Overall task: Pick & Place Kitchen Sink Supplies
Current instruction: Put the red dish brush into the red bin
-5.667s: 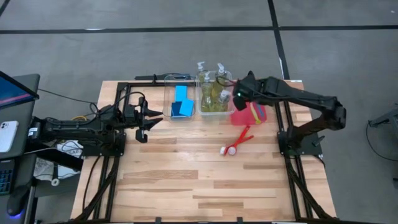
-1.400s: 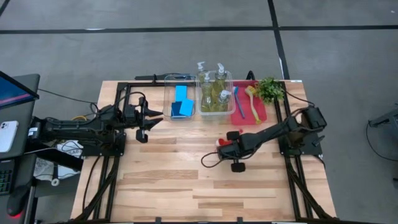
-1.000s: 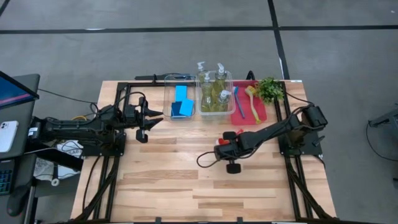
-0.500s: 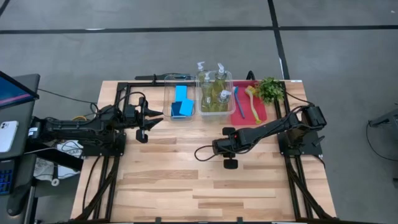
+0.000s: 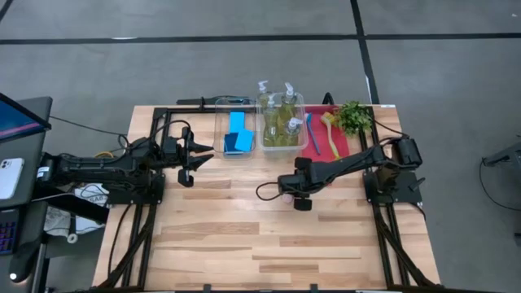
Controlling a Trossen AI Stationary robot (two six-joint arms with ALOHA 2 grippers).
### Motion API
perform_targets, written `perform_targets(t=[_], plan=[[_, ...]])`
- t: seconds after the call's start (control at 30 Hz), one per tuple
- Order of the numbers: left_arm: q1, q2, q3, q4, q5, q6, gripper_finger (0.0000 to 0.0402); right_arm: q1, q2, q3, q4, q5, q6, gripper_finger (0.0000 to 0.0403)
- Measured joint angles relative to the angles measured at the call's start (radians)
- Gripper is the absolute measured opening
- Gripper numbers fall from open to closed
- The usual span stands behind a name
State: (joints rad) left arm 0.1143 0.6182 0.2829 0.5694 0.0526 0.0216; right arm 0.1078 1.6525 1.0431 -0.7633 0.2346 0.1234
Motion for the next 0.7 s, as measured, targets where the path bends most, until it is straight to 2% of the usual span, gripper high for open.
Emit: perform_targets(t=[0.3, 0.57, 0.7], plan=[[0.0, 0.0, 0.0, 0.0, 0.0, 0.0, 0.0104, 0.012, 0.154, 0.002, 0.02, -0.021, 0.0, 0.0144], [0.0, 0.0, 0.0, 0.0, 0.0, 0.0, 0.0104, 0.033, 0.136, -0.004, 0.067, -0.046, -0.001, 0.0096], [0.0, 0.0, 0.0, 0.0, 0.0, 0.0, 0.0104, 0.046, 0.126, -0.005, 0.086, -0.059, -0.001, 0.0056]])
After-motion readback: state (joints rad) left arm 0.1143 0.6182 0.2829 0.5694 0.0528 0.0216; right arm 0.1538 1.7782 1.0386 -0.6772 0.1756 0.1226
